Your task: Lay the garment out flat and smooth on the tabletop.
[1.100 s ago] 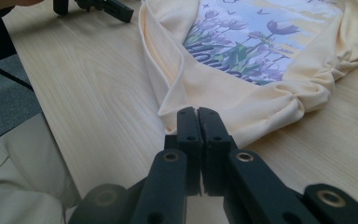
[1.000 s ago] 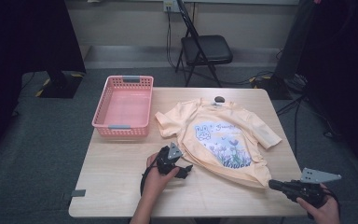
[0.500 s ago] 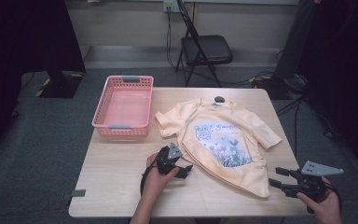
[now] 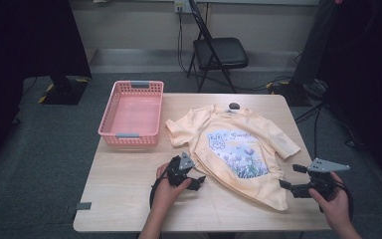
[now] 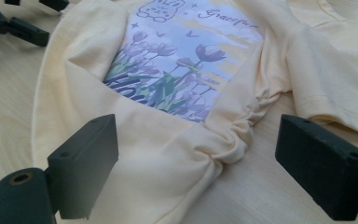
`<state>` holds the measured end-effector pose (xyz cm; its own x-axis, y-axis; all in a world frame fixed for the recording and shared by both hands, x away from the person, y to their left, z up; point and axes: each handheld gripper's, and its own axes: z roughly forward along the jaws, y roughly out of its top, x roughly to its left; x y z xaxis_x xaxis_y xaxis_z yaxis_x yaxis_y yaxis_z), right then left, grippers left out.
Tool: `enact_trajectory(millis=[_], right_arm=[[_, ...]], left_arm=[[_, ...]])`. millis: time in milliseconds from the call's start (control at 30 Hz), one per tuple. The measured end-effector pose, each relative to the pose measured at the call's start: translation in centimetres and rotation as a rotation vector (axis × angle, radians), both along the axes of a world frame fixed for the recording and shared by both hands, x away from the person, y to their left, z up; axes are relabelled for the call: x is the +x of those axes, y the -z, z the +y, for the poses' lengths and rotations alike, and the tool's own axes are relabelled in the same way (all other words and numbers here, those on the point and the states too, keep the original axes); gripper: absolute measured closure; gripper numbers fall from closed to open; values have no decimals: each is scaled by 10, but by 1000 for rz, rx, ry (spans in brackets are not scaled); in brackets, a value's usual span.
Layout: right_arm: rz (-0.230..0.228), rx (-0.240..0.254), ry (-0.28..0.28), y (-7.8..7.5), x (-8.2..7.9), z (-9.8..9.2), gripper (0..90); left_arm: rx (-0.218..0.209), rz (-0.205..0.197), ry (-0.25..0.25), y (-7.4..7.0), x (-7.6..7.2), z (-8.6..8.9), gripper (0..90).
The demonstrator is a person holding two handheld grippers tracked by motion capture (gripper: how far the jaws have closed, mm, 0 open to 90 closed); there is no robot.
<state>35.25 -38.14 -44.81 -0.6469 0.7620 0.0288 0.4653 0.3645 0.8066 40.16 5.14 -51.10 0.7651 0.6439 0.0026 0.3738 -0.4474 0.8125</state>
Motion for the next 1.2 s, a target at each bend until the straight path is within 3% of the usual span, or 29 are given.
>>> enact_trajectory(millis=[367, 667, 1200], right_arm=[[12, -2, 33, 9, 29, 9, 127], [25, -34, 66, 20, 47, 9, 126], [71, -67, 109, 43, 65, 5, 133]], left_arm=[[0, 0, 0, 0, 0, 0, 147], [0, 0, 0, 0, 0, 0, 147], [0, 0, 0, 0, 0, 0, 147]])
